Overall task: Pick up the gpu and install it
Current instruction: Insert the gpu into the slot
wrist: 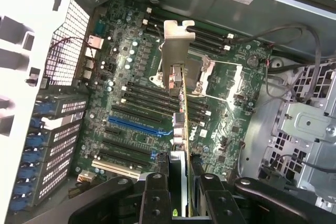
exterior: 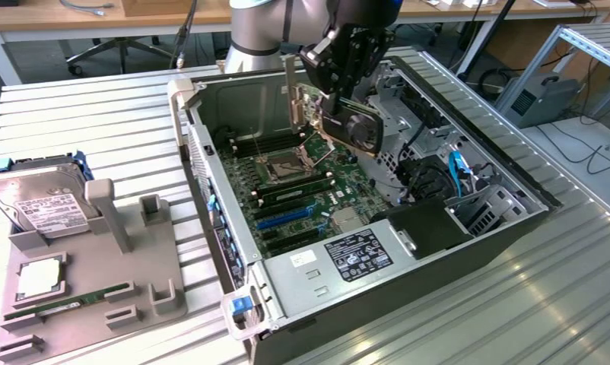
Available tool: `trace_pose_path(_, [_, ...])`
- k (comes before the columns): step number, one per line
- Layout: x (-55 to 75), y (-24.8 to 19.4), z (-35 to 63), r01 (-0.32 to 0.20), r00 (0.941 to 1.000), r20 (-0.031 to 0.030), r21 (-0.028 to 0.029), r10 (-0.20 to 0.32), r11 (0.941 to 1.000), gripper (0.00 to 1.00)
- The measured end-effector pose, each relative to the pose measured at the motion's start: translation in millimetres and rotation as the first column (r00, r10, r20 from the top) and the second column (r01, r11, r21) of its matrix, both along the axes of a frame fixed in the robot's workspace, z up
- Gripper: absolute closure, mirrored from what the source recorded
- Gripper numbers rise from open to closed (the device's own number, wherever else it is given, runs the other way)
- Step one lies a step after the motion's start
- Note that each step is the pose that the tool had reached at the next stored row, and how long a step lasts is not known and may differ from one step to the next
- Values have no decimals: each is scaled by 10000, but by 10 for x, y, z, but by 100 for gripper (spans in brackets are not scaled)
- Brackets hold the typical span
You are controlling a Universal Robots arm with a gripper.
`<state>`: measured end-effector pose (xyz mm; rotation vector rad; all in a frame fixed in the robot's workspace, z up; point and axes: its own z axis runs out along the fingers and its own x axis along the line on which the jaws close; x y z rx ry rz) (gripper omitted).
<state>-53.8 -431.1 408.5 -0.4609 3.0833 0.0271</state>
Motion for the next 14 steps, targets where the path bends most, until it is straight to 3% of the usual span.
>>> trace_pose_path(14, [0, 0, 0, -366, 9993, 0, 0, 366, 9993, 73])
